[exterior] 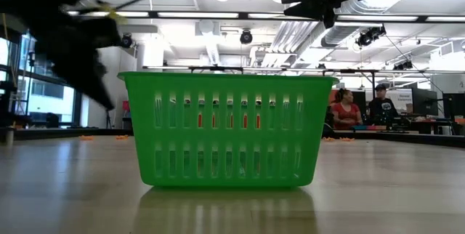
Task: Sort Halloween decoration
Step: Put the black spider toy into the yellow bin
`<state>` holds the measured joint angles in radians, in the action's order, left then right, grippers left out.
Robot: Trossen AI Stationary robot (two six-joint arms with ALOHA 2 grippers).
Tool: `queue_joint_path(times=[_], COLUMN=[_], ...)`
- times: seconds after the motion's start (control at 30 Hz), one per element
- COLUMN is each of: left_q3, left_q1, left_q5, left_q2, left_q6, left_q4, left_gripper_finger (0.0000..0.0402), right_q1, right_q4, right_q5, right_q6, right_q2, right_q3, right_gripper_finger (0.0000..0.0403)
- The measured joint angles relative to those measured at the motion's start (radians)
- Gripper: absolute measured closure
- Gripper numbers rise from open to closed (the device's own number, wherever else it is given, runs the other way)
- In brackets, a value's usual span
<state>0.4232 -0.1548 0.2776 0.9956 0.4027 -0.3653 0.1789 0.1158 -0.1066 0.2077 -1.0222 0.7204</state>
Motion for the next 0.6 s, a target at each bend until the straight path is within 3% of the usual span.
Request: queue_joint_path(times=[0.13, 0.3, 0.43, 0.6], left_q3=[0.081, 0.182, 0.19, 0.189], left_q1=[0.256, 0.487, 0.56, 0.592], left_q5=[-0.095, -0.307, -0.415, -0.421], left_q2=[0.021, 0.11, 0.205, 0.324], left_q6=[-0.137, -0.289, -0.314, -0.237], left_q4=[0.002, 0.002, -0.005, 0.037], left_gripper_finger=[0.0274, 0.024, 0.0237, 0.0242], right_q1=[0.0, 0.0, 0.0, 0.0], right_q4=[0.0, -0.003, -0.009, -0.025], right_q5=[0.0, 0.0, 0.0, 0.0], right_q6=[0.002, -0.005, -0.006, -0.006], right_q2=[0.0, 0.0, 0.0, 0.0], right_q3=[0.0, 0.0, 0.0, 0.0], right_gripper_finger=[0.0234, 0.0234, 0.0234, 0.0234])
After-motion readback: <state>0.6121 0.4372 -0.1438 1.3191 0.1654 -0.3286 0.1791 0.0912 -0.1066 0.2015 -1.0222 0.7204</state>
